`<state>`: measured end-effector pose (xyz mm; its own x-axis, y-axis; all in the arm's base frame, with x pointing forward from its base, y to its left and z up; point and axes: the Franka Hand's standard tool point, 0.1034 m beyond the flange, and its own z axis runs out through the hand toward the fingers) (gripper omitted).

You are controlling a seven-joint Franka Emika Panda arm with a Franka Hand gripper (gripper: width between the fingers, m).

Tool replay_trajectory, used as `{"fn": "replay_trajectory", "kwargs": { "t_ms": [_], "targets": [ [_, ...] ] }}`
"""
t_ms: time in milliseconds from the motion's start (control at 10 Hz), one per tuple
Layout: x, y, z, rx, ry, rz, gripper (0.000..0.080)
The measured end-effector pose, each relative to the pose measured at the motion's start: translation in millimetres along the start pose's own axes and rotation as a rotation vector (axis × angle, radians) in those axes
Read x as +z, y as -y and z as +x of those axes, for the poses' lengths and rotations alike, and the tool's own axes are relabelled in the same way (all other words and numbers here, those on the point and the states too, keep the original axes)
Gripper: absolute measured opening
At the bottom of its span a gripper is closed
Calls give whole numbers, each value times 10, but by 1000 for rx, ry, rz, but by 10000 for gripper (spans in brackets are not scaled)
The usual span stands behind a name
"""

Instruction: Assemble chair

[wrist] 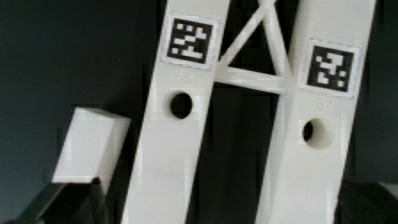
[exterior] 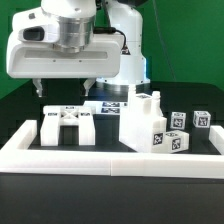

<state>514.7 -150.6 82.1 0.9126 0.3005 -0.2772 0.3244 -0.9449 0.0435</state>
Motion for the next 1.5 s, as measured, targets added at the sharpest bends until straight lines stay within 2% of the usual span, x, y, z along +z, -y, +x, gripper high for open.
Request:
{"fn": "replay_trajectory", "kwargs": {
  "t_ms": [300,500,800,1100,1500],
  "targets": [
    [-1,-43,-43,1,-204,-39,649],
    [21,-55,-61,14,-266,-68,649],
    [39,-26,-53,15,-260,-64,649],
    [69,250,41,30,-248,-41,649],
    [76,278,47,35,-241,-37,649]
  ]
}}
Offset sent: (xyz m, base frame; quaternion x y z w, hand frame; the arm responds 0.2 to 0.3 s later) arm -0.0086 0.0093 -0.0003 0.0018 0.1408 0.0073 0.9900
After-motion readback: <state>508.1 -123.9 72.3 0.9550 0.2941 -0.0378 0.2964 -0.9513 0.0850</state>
